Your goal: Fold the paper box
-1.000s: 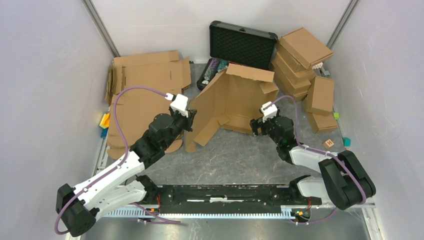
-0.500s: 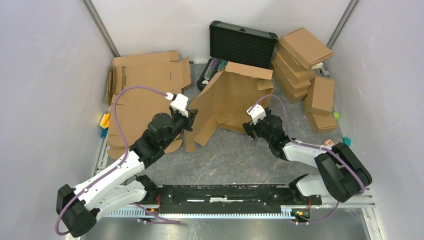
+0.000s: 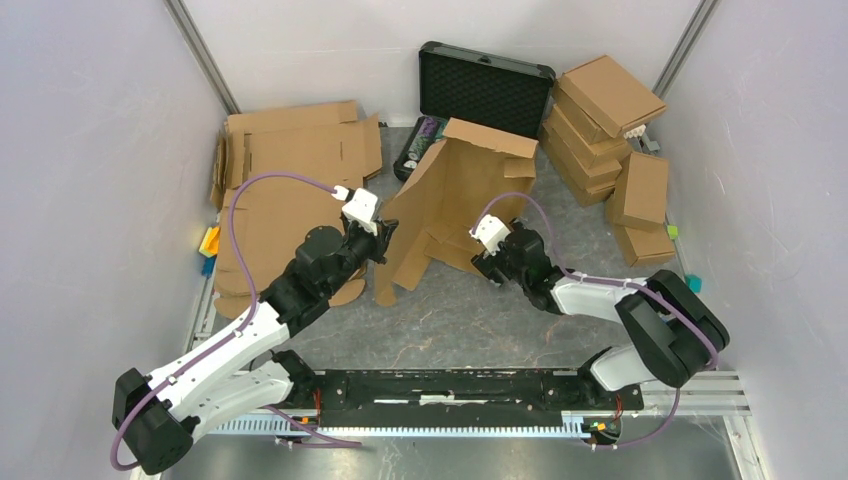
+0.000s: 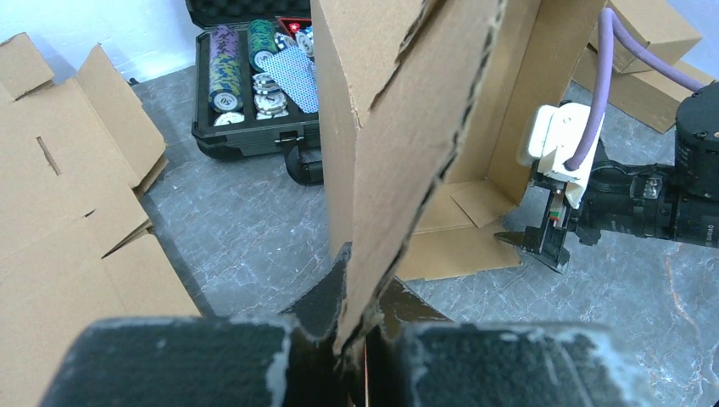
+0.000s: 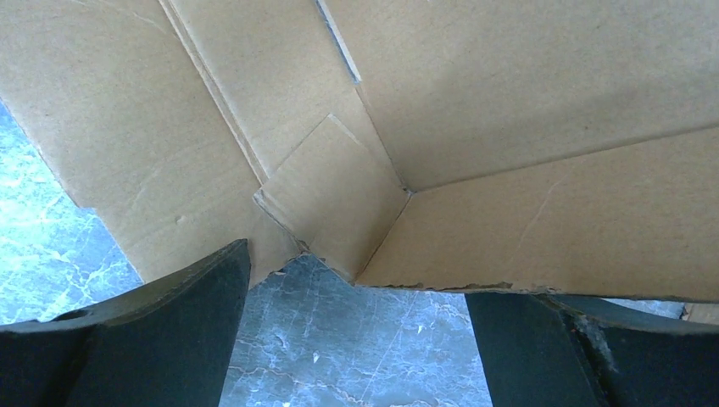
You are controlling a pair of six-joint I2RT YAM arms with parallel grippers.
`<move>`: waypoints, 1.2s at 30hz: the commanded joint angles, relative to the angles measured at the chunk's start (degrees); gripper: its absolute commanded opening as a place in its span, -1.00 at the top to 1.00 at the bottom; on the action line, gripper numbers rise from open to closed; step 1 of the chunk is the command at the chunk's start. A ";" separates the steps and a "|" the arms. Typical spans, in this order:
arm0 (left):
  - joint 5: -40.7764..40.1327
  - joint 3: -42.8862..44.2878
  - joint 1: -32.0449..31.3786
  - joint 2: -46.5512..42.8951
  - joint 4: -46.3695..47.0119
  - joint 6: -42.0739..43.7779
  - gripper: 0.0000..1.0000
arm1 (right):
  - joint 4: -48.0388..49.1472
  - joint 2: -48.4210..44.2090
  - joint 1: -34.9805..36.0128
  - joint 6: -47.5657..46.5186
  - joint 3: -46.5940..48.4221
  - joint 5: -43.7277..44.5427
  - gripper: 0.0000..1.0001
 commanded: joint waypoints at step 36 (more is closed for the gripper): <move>5.21 -2.57 0.14 0.19 2.41 -3.04 0.80 | 4.49 -2.03 -1.96 17.07 3.27 -11.35 -0.96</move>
